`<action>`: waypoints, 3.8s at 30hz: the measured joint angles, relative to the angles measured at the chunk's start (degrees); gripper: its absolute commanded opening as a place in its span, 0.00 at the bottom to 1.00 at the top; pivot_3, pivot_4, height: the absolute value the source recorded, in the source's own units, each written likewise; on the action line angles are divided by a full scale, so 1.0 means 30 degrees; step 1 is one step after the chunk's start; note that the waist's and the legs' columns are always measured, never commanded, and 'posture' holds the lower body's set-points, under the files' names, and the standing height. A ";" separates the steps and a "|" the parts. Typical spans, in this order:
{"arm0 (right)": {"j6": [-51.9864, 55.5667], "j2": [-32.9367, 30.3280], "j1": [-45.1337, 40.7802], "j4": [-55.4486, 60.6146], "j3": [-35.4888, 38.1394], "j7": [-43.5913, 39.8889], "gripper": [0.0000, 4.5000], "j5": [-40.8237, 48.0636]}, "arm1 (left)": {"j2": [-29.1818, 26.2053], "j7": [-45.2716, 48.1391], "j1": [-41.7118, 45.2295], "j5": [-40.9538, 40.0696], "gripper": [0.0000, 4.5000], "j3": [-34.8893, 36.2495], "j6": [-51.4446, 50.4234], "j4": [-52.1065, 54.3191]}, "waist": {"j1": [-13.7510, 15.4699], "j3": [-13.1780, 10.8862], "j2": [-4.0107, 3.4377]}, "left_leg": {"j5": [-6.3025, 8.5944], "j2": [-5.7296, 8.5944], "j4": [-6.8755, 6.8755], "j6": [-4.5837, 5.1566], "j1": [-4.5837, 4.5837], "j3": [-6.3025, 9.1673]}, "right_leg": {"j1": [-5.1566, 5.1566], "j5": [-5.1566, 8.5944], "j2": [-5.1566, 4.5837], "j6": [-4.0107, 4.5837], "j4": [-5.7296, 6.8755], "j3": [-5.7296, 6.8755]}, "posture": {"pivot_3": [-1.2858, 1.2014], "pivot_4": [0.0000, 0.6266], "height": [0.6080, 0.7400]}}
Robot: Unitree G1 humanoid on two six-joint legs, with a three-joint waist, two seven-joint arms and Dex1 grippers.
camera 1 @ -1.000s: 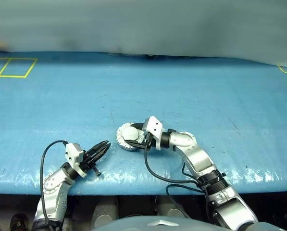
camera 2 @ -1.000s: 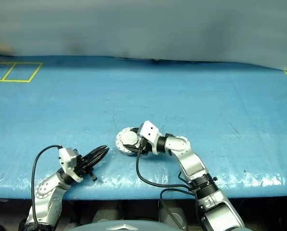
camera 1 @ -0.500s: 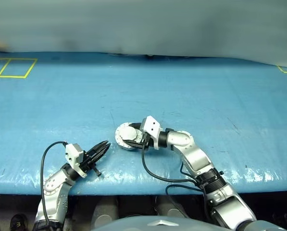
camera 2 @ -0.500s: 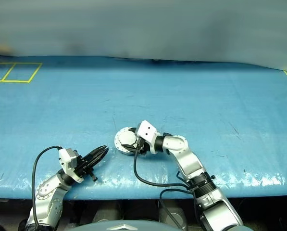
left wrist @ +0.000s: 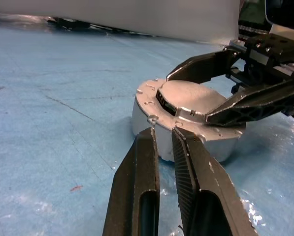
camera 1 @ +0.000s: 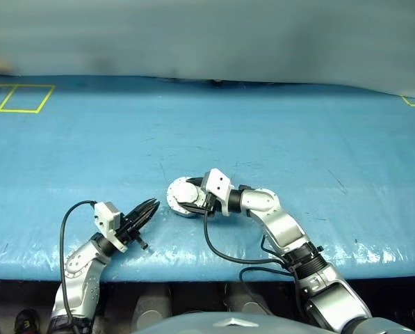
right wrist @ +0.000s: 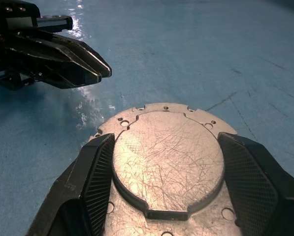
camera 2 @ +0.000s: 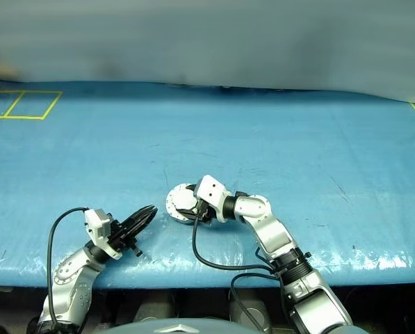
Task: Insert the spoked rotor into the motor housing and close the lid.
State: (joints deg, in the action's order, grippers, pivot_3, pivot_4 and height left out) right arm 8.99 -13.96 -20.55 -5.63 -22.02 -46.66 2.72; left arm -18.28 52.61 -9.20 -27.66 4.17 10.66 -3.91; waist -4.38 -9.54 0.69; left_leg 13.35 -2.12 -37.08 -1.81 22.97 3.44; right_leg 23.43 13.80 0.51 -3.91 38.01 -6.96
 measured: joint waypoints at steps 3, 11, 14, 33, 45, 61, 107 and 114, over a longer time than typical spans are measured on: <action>-0.0002 -0.0001 -0.0009 0.0000 -0.0009 0.0000 0.66 0.0001 | -0.0068 0.0287 0.0472 -0.0166 0.01 -0.0069 -0.0271 0.0059 | 0.0004 0.0000 0.0001 | 0.0000 0.0001 0.0002 0.0000 0.0001 0.0001 | -0.0001 0.0000 0.0000 0.0000 0.0000 0.0000 | 0.52 0.24 1.00; 0.0012 -0.0005 0.0018 0.0041 -0.0037 0.0085 0.66 0.0002 | -0.0433 0.0783 0.1918 0.1411 0.01 -0.1231 -0.0463 -0.0572 | 0.0002 0.0000 0.0000 | -0.0001 0.0003 0.0004 -0.0001 -0.0007 -0.0001 | -0.0008 0.0000 0.0002 -0.0001 -0.0001 -0.0003 | 0.52 0.24 1.00; 0.0022 -0.0008 0.0144 0.0155 -0.0027 0.0203 0.66 -0.0002 | -0.0658 0.0742 0.2066 0.2117 0.01 -0.1620 -0.0580 -0.0977 | 0.0007 0.0001 0.0001 | -0.0001 0.0002 0.0007 -0.0001 -0.0006 0.0002 | -0.0007 0.0000 0.0002 0.0000 -0.0001 0.0000 | 0.52 0.24 1.00; 0.1753 -0.0373 0.0804 0.1638 0.0527 0.0052 0.99 0.1176 | -0.0578 -0.0196 0.2351 0.3522 0.00 -0.1773 0.0639 -0.1406 | 0.0201 0.0023 0.0005 | -0.0002 0.0008 0.0007 -0.0003 -0.0019 0.0000 | -0.0028 0.0000 -0.0009 -0.0002 -0.0017 -0.0003 | 0.52 0.24 1.00; 0.9648 0.0967 0.1304 0.3720 0.5884 0.2674 0.99 0.7551 | -0.0398 -0.0270 0.2220 0.3236 0.00 -0.1770 0.0666 -0.1407 | 0.0210 0.0019 0.0002 | -0.0001 0.0012 0.0011 -0.0002 0.0024 0.0003 | 0.0004 0.0000 -0.0016 -0.0002 -0.0031 -0.0003 | 0.52 0.24 1.00; 1.7707 0.2558 0.2422 0.1481 0.9694 0.3892 0.99 1.3896 | -0.0398 -0.0434 0.2024 0.3237 0.00 -0.1741 0.0843 -0.1405 | 0.0121 0.0019 -0.0003 | 0.0000 0.0006 0.0025 0.0000 0.0025 0.0004 | 0.0007 0.0004 -0.0004 0.0002 -0.0037 -0.0007 | 0.52 0.24 1.00; 1.7986 0.6055 0.1994 0.1439 1.3704 0.6988 0.26 2.0549 | 0.4367 -0.4635 0.1182 -1.3502 1.00 0.2182 -1.3615 0.3731 | -0.0193 -0.0022 -0.0026 | 0.0019 -0.0001 0.0014 0.0027 0.0225 0.0050 | 0.0164 -0.0034 0.0017 -0.0081 -0.0079 0.0024 | 0.52 0.24 1.00; 1.8264 0.6098 0.2028 0.2227 1.2733 0.7219 0.26 2.1376 | 0.4377 -0.4672 0.1254 -1.4403 1.00 0.2175 -1.5231 0.3730 | -0.0182 -0.0023 -0.0027 | 0.0019 0.0000 0.0014 0.0026 0.0227 0.0051 | 0.0169 -0.0027 0.0017 -0.0067 -0.0079 0.0024 | 0.52 0.24 1.00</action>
State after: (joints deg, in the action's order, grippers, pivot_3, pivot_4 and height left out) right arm 63.78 4.33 -14.47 1.05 16.18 -25.00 66.85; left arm -5.15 38.59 -5.44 -70.87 10.70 -35.03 7.28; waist -4.92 -9.61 0.61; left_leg 13.40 -2.12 -37.04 -1.73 23.65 3.59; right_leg 23.94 13.72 0.56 -4.11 37.77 -6.89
